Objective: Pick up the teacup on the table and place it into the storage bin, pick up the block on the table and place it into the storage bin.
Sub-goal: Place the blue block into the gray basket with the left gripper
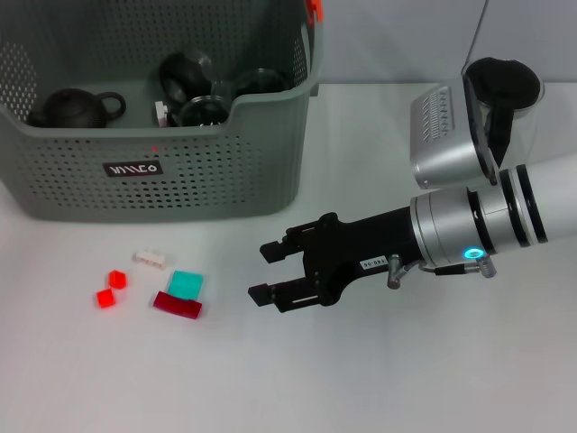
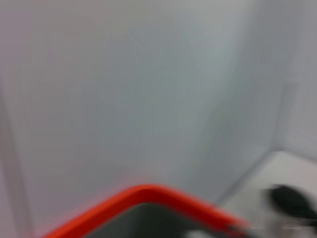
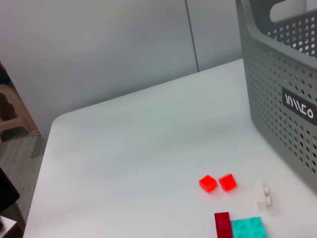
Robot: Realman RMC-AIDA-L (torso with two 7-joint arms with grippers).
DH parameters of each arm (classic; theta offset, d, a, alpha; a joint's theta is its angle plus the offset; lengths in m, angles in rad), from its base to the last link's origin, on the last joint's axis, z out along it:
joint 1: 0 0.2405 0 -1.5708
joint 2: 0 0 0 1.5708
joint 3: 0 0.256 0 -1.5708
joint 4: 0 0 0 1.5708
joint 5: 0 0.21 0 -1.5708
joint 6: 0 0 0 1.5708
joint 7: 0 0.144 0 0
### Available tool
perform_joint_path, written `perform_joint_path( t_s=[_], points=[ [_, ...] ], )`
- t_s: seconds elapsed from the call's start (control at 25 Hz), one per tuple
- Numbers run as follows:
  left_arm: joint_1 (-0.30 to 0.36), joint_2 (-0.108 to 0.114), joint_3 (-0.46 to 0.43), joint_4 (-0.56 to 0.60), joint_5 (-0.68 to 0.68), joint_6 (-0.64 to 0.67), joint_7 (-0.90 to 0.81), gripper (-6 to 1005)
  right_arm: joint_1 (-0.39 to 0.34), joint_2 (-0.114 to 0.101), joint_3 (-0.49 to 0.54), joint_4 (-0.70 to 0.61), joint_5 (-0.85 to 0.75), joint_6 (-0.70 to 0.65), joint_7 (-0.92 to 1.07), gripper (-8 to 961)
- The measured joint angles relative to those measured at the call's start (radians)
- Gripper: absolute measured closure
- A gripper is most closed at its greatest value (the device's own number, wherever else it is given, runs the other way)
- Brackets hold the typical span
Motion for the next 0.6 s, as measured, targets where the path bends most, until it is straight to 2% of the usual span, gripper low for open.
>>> perform_joint_path(
  t_s=[0.08,0.2,0.4,0.48,0.6],
  points=[
    [-0.022,0.002,0.029,-0.051,0.060,-0.094,-0.023,599,0.000,0.000,-0.001,-0.002,0.000,-0.003,0.003,278],
    [-0.036,-0.013,0.051,-0.078,0.147,-0.184,-0.060,590,0.001,0.000,-0.002,-0.002,0.000,-0.004,0.004,279],
    [-0.030,-0.037,0.065,-0.049,0.187,-0.218,-0.089,545,0.001,0.000,-0.002,-0.002,0.000,-0.004,0.001,279],
    [-0.019,-0.045,0.060,-0.009,0.183,-0.202,-0.102,451,0.001,0.000,-0.001,-0.002,0.000,-0.005,0.000,279],
    [0.016,-0.065,0.053,0.118,0.132,-0.118,-0.122,309,0.001,0.000,0.000,-0.002,0.000,-0.006,-0.002,279]
  ],
)
